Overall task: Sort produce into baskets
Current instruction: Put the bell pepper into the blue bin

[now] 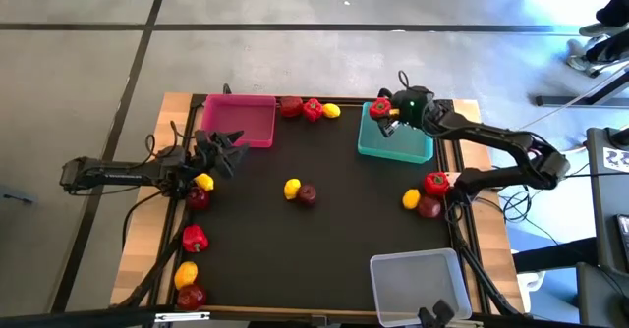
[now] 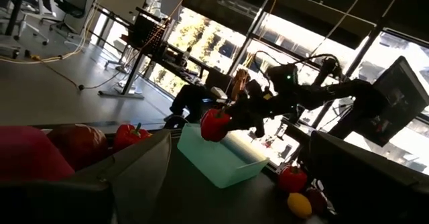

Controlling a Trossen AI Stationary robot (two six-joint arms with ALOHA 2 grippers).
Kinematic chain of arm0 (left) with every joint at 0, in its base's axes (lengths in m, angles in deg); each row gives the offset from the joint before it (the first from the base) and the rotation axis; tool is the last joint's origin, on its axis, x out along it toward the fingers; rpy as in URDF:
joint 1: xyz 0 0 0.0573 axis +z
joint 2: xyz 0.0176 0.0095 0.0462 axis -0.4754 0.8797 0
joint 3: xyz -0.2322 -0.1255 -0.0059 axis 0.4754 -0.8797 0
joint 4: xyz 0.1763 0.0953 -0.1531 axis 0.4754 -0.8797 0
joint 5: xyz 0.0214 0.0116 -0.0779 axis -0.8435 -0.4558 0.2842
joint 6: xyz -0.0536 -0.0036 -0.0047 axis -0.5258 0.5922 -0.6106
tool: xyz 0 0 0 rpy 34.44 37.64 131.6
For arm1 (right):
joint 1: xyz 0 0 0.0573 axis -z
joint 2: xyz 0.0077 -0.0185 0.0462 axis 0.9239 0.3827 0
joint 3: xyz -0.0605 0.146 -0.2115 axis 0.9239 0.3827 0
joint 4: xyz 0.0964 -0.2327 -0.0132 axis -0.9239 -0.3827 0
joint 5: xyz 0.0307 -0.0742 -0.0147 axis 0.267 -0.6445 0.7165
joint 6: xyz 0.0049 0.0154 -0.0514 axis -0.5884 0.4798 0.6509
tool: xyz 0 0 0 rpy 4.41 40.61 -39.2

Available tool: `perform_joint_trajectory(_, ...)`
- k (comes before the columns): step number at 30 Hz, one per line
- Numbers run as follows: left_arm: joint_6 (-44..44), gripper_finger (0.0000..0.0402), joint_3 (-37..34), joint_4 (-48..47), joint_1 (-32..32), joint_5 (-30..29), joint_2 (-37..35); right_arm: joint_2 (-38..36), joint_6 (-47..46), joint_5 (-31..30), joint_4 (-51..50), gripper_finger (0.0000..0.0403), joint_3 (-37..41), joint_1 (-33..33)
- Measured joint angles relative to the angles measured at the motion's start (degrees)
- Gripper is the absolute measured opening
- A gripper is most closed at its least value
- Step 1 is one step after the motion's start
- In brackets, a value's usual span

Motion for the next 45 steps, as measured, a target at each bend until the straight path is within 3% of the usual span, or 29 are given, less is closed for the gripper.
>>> perform_joint_trajectory(14,-0.31,0.0351,0.00,-0.01,0.00,-0.04,0.00,8.69,-4.00,-1.26,3.07,0.0159,0.00,1.07)
perform_joint_trajectory(31,-0.52,0.0351,0.00,-0.02,0.00,-0.04,0.00,8.62,-2.83,-1.39,2.77,0.0259,0.00,1.05)
perform_joint_trajectory(45,-1.34,0.0351,0.00,-0.04,0.00,-0.01,0.00,0.79,-1.19,-1.53,0.14,0.0264,-0.04,1.02)
